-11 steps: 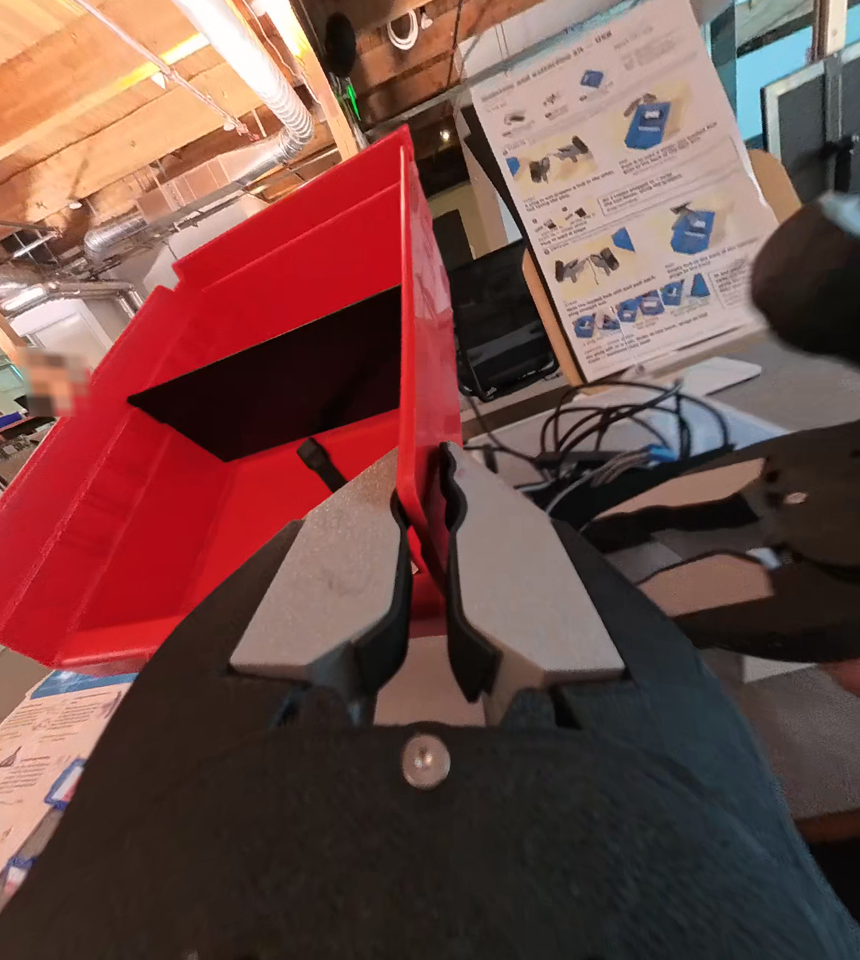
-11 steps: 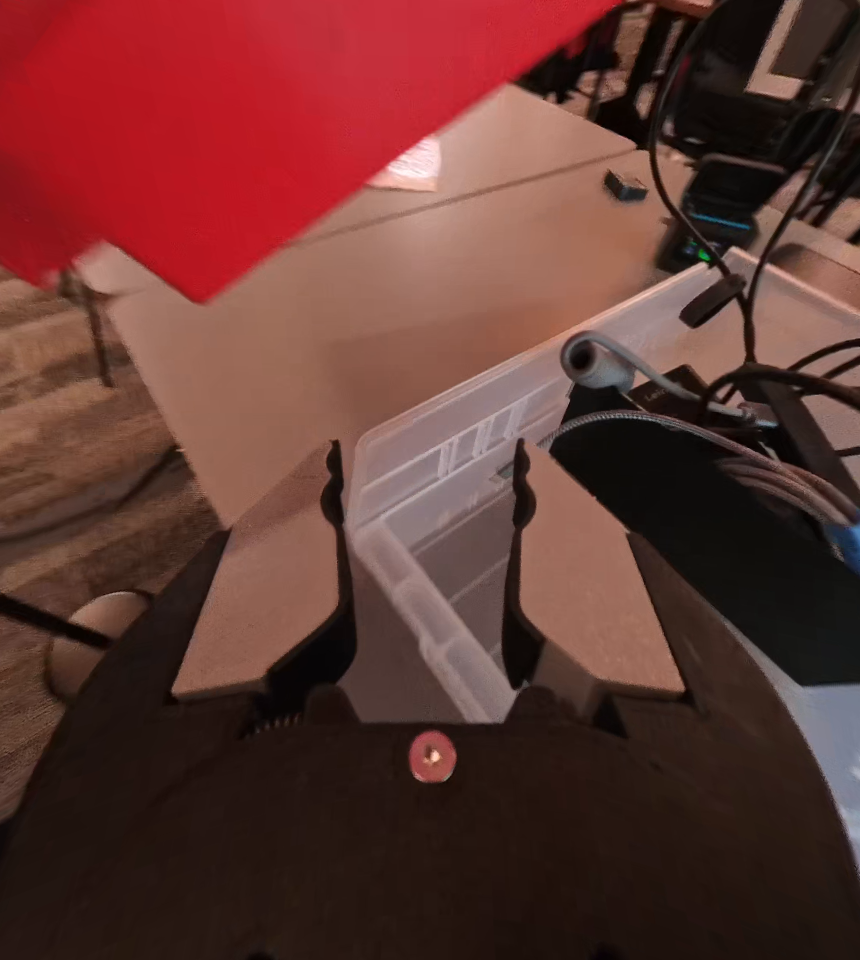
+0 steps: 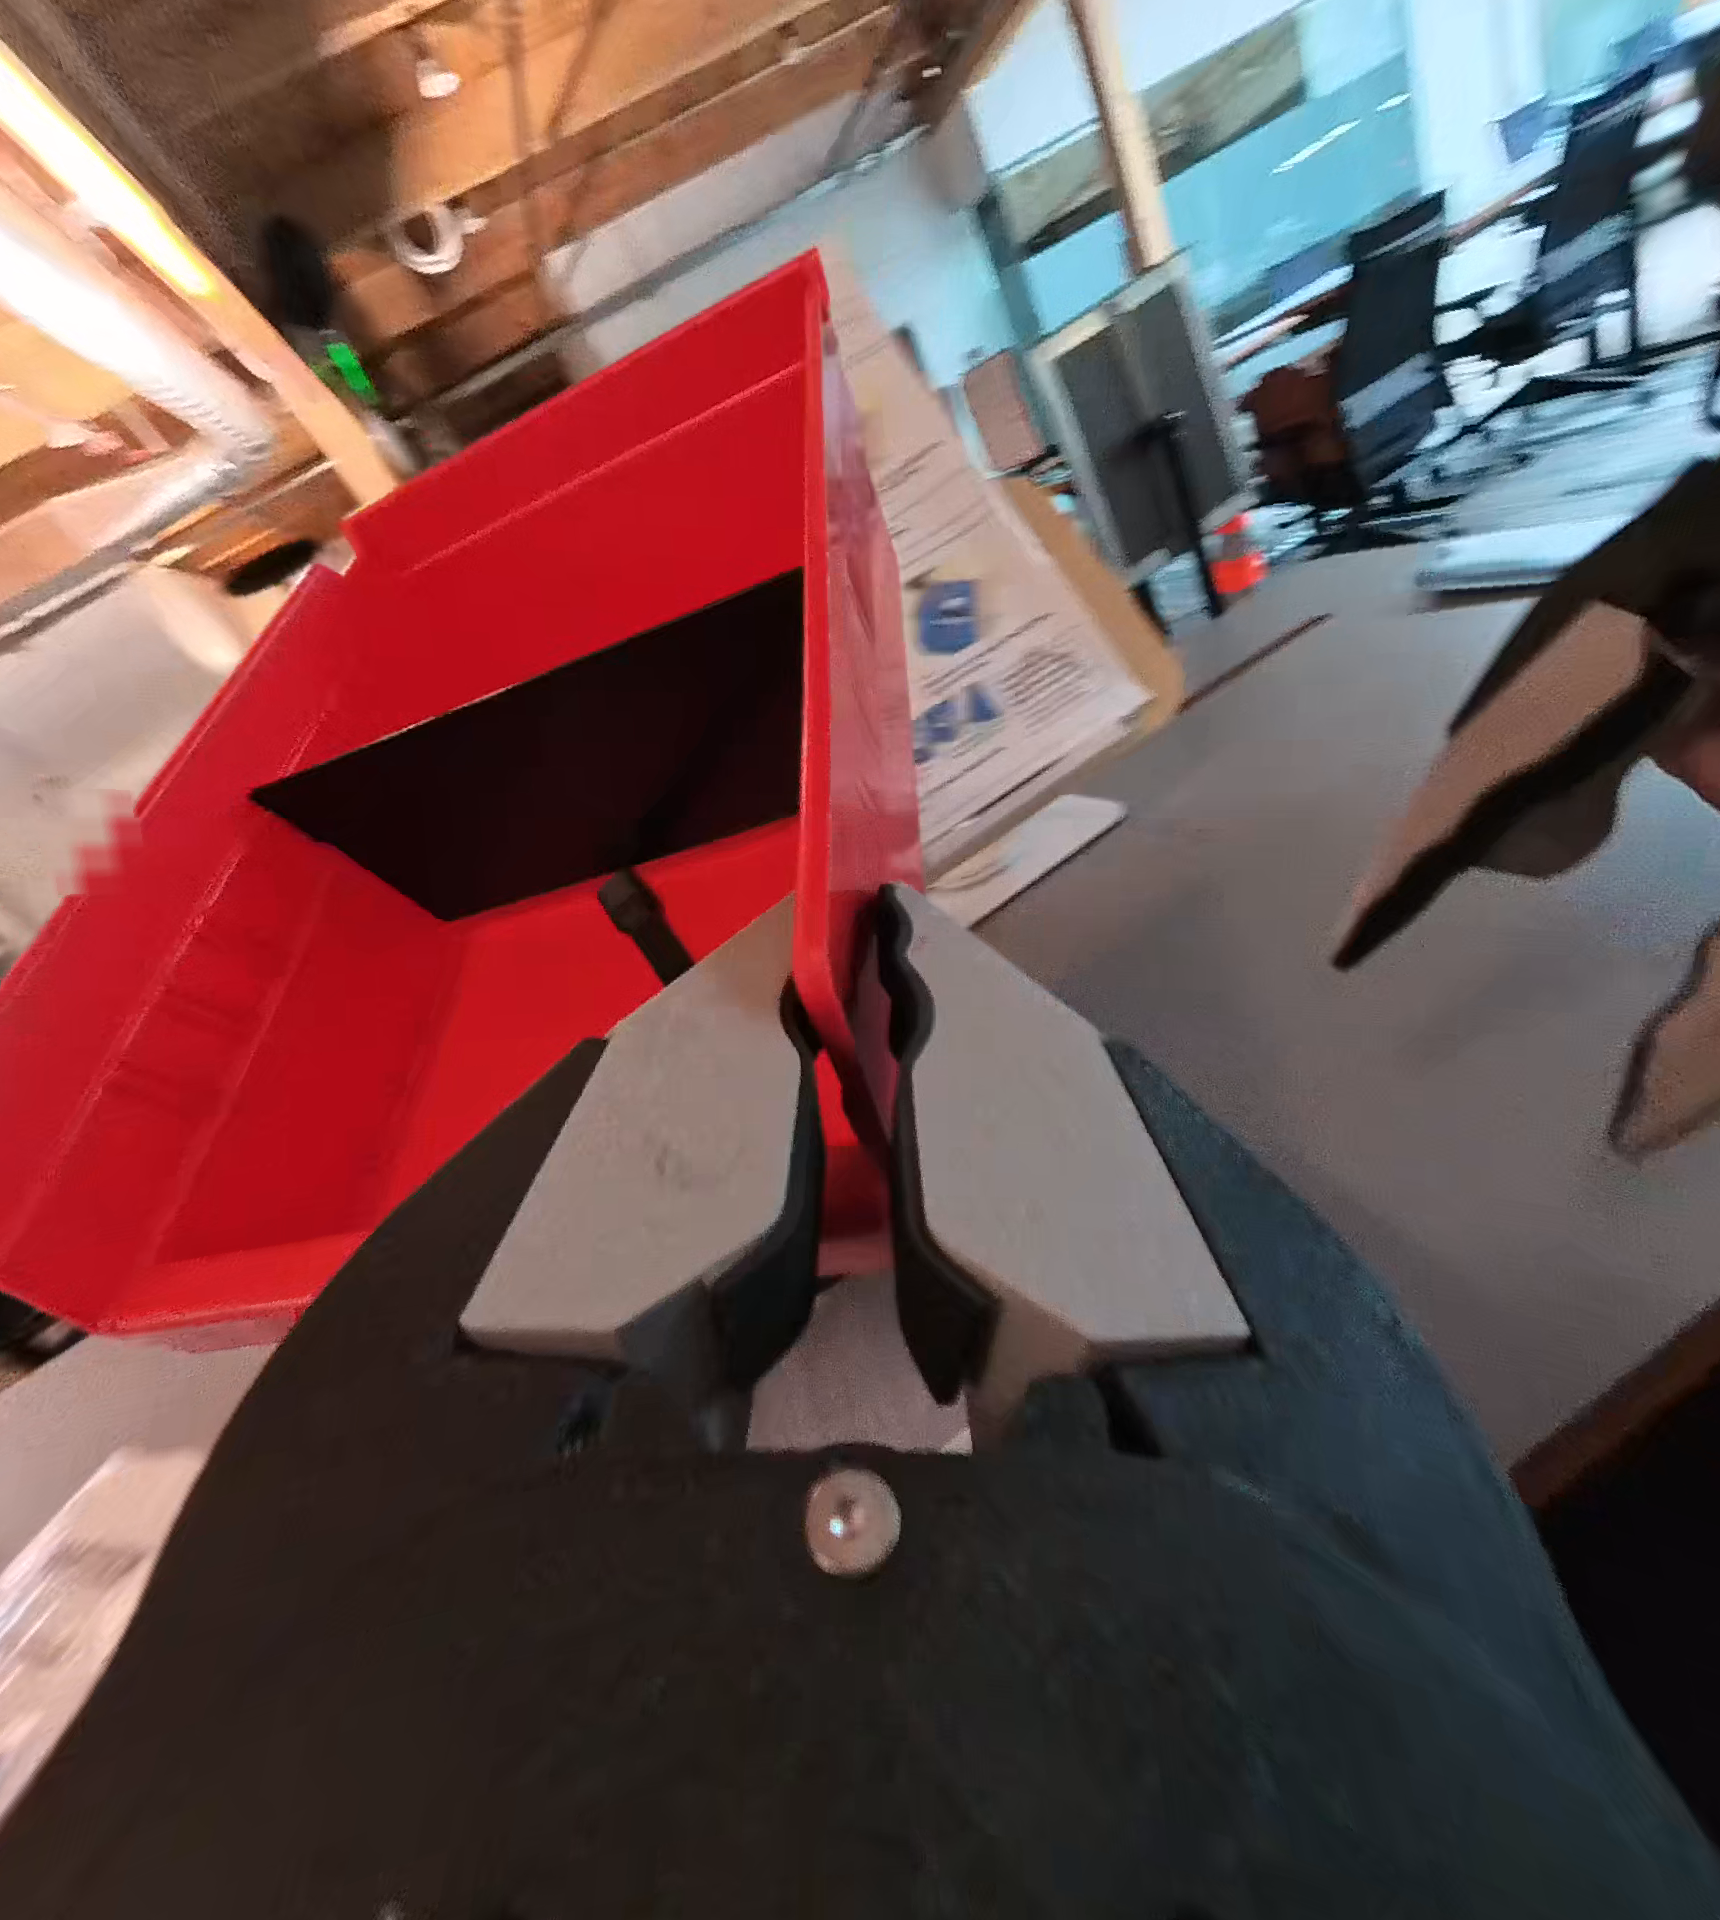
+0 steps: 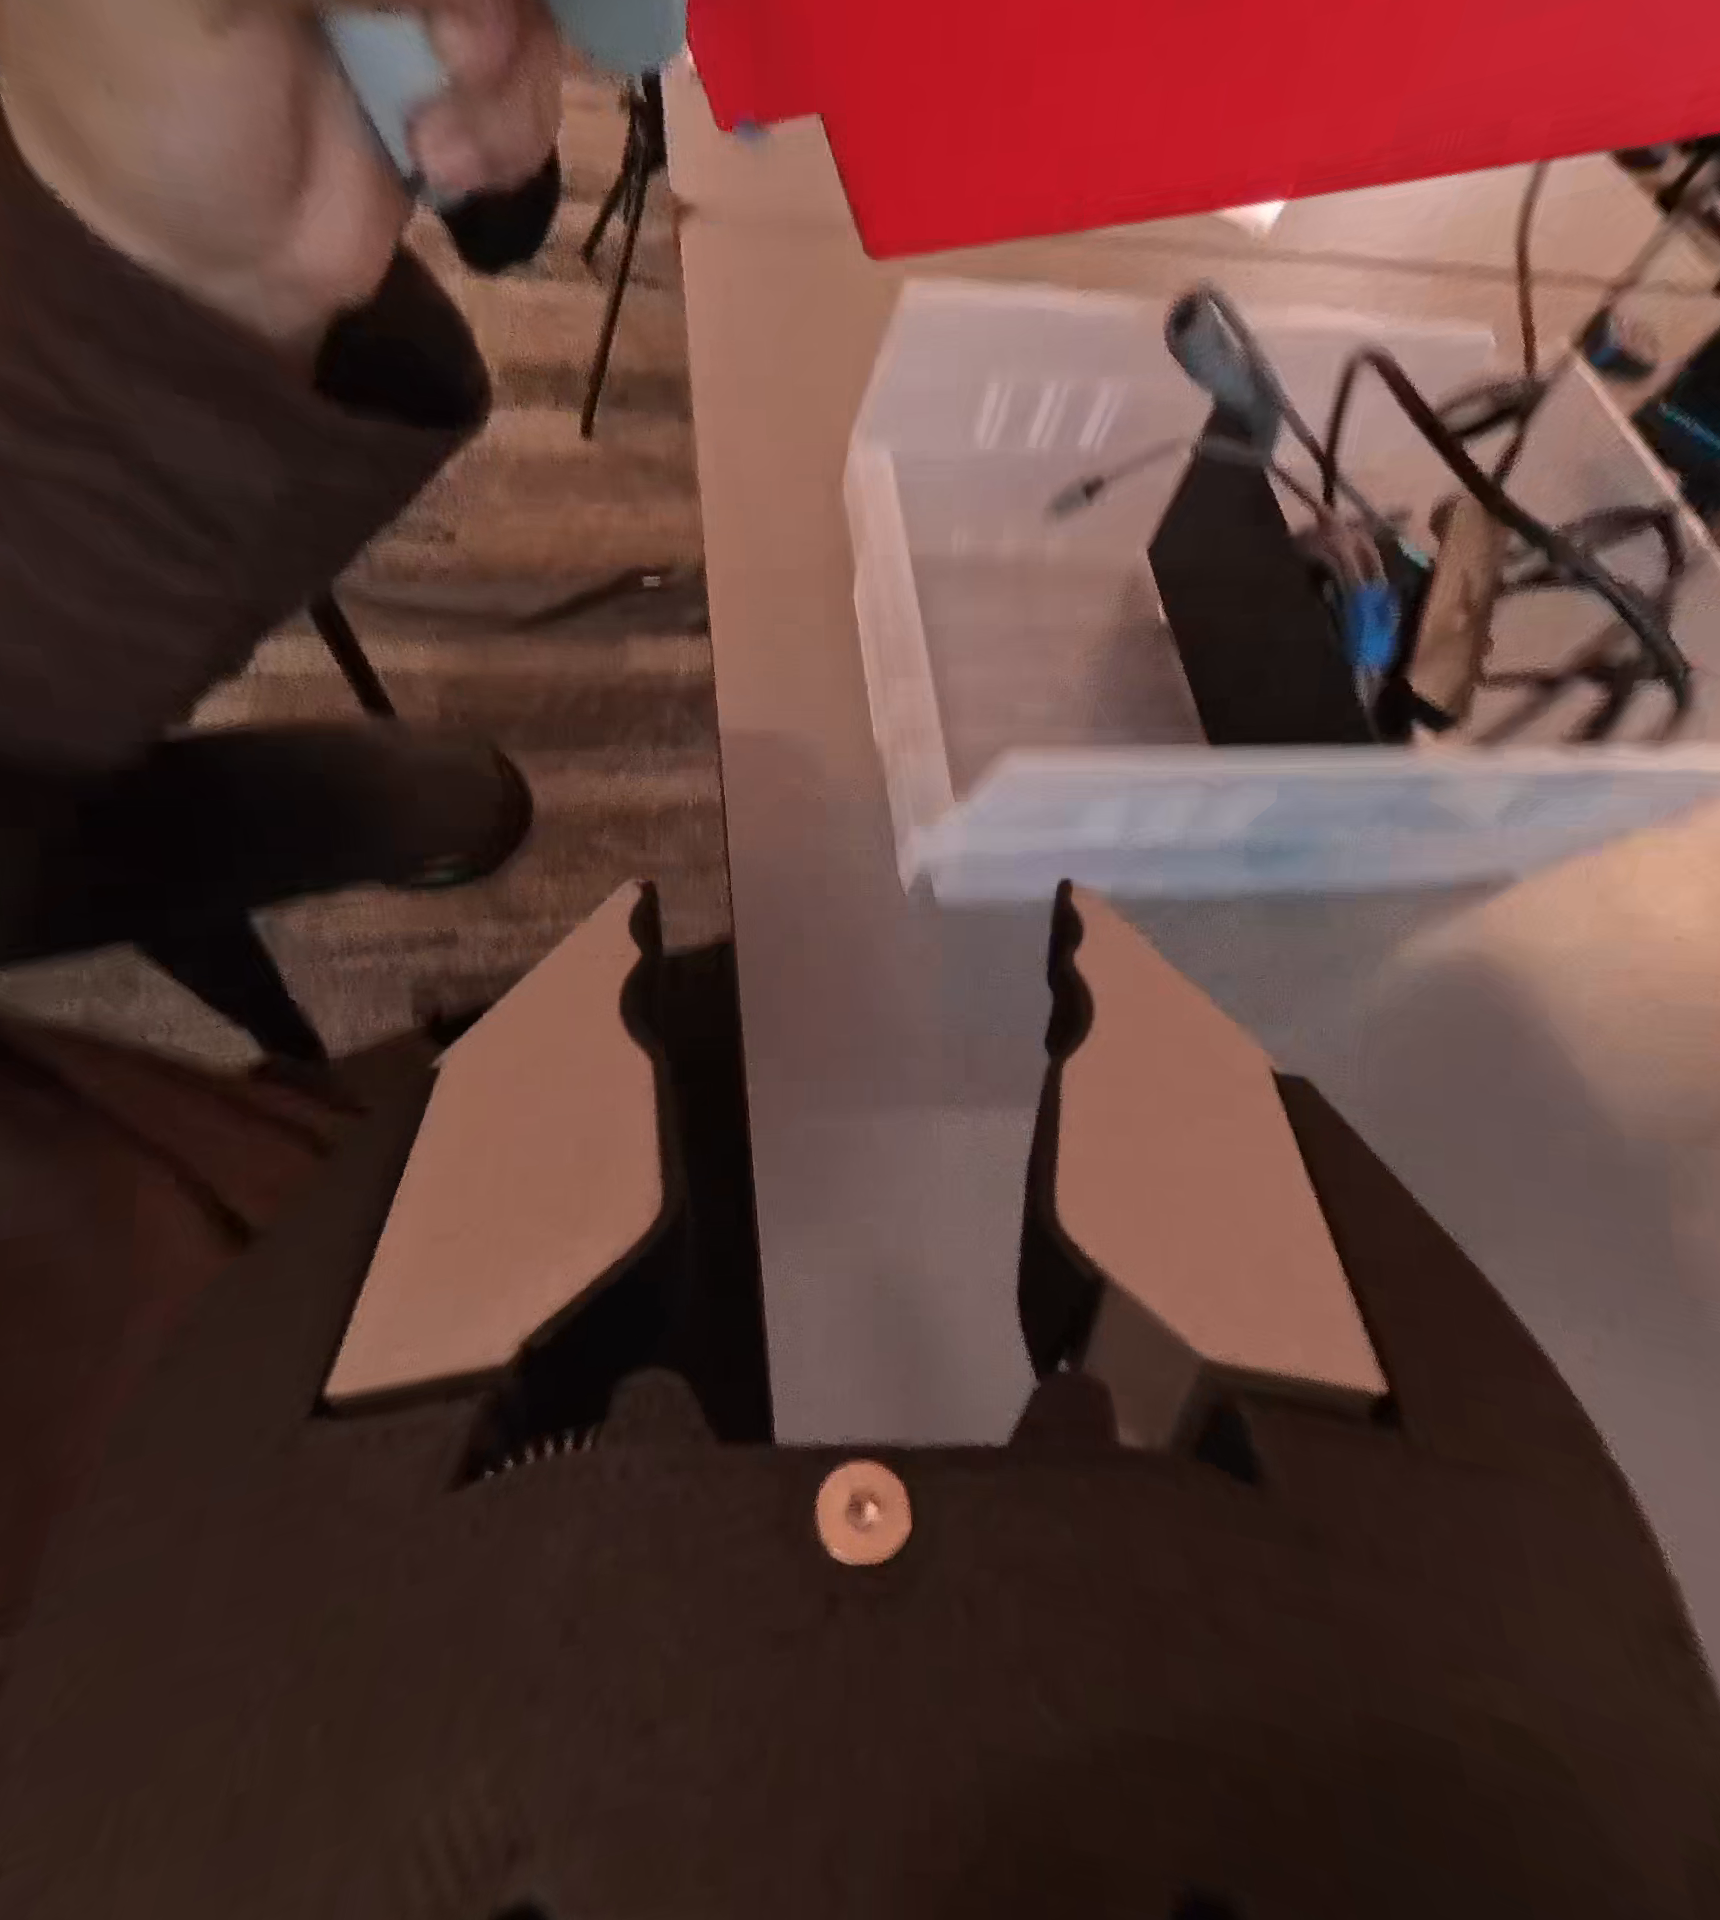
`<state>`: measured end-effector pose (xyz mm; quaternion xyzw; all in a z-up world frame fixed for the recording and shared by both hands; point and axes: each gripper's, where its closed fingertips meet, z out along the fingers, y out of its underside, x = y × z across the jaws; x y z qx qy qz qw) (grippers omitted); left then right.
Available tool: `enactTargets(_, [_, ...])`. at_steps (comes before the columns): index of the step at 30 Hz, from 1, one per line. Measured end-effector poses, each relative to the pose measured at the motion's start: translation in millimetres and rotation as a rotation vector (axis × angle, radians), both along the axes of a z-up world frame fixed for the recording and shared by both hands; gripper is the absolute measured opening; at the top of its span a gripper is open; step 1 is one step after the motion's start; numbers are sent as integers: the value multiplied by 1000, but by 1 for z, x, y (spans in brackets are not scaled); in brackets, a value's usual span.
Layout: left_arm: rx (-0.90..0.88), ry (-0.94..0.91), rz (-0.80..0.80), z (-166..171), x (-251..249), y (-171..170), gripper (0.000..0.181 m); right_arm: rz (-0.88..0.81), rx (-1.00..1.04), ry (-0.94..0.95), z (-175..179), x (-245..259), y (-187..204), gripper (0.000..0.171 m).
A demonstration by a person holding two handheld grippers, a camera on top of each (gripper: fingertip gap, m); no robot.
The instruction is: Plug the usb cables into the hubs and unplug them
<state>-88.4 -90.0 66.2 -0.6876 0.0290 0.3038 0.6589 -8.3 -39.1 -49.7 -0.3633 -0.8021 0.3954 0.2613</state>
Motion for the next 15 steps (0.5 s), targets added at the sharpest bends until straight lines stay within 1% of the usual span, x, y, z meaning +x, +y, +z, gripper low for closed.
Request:
enactTargets(1, [-14, -3, -49, -2, 15, 16, 5, -30, 15, 6, 3, 14, 21, 71])
enactTargets(3, [-40, -13, -145, -9, 45, 48, 4, -131, 0, 73, 21, 39, 64, 67])
enactTargets(5, [-65, -38, -234, -21, 75, 81, 5, -186, -66, 135, 43, 67, 97, 56])
enactTargets(7, [-110, -63, -310, -39, 103, 112, 5, -274, -82, 142, 55, 91, 134, 69])
enactTargets(8, [-134, -79, -342, -50, 116, 127, 5, -360, -77, 164, 60, 100, 158, 70])
enactTargets(10, [-179, -110, -392, -76, 141, 155, 5, -525, -69, 197, 66, 116, 202, 64])
enactTargets(12, [-237, -119, -422, -107, 163, 184, 6, -584, -90, 169, 60, 128, 222, 62])
enactTargets(15, [-321, -128, -438, -151, 185, 220, 11, -609, -103, 143, 51, 131, 231, 66])
